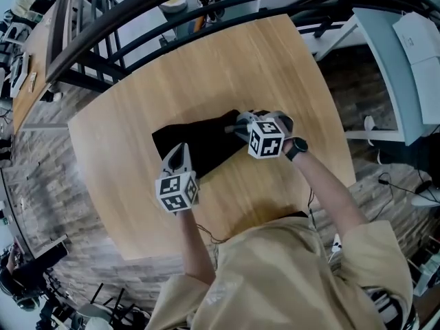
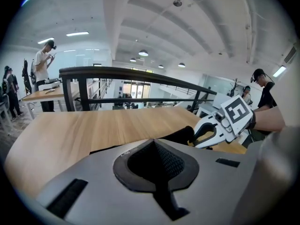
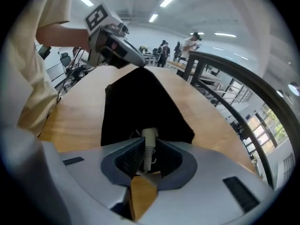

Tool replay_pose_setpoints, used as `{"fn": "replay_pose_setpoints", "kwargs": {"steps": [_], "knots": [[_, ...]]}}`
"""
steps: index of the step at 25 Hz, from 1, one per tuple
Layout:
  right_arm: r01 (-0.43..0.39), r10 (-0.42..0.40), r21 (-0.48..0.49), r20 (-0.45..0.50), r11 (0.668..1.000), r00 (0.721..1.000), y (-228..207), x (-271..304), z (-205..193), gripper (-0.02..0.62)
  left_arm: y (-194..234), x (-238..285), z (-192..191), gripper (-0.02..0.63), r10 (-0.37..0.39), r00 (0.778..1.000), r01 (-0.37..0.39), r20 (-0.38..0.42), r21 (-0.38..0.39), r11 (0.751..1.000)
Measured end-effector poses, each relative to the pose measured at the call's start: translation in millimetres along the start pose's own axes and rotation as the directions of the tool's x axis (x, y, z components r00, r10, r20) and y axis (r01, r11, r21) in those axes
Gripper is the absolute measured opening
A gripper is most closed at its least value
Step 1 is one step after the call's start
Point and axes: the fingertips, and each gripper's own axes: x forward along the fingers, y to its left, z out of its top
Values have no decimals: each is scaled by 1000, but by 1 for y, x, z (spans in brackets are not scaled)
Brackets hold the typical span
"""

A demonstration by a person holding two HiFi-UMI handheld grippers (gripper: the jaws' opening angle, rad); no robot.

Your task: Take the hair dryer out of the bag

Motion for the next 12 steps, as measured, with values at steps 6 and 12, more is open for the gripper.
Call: {"fn": "replay_pose_setpoints", "kwargs": {"steps": [6,12], "knots": [[-113,104,-100,-90,989,990,5,38,-3,164,4,1,6,9,-6,1000,7,27,-31,1000],[-202,193,-64,-125,977,973,1,67,-4,190,3,11,11,9,-21,998,24,53,-69,997]]}}
